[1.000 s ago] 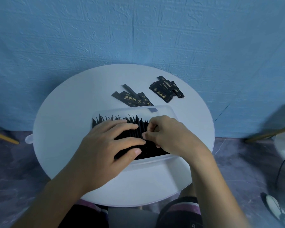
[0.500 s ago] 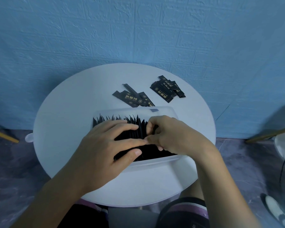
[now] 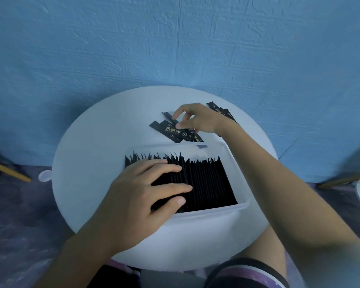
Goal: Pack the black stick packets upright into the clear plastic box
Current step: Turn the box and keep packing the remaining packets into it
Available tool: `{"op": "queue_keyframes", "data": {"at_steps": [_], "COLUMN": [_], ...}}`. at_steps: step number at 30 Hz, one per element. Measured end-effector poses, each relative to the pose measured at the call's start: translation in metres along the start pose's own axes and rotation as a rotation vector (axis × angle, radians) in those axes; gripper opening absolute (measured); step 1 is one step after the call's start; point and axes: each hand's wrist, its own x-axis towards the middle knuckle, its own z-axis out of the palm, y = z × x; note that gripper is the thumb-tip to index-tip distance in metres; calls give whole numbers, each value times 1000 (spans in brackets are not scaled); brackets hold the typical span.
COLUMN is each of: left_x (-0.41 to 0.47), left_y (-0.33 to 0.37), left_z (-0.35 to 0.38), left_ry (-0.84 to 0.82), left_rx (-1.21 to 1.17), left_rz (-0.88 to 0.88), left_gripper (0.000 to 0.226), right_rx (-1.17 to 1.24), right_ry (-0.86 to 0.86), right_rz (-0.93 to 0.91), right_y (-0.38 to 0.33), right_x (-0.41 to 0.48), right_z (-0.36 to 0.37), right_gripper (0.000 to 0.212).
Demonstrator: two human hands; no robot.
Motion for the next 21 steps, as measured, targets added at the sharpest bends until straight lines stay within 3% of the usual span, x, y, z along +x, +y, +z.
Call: {"op": "queue_keyframes", "data": {"at_steps": [6, 12, 16, 21], "left_x": [1, 1, 0, 1], "left_y": [1, 0, 0, 0], "left_z": [1, 1, 2, 2], "left_ry": [7, 6, -1, 1], "left_rx": [-2, -9, -7, -2], "left_rz": [-3, -1, 1, 8], "left_gripper": [31, 31, 31, 31], "right_rx": [-156, -169, -102, -160], "right_ry": [-188, -96, -98, 124], "right_rz": [10, 29, 83, 70], "right_y": [12, 35, 51, 62], "right_x": [9, -10, -37, -54], "right_z": [8, 2, -10, -16], "right_gripper": [41, 41, 29, 28]}}
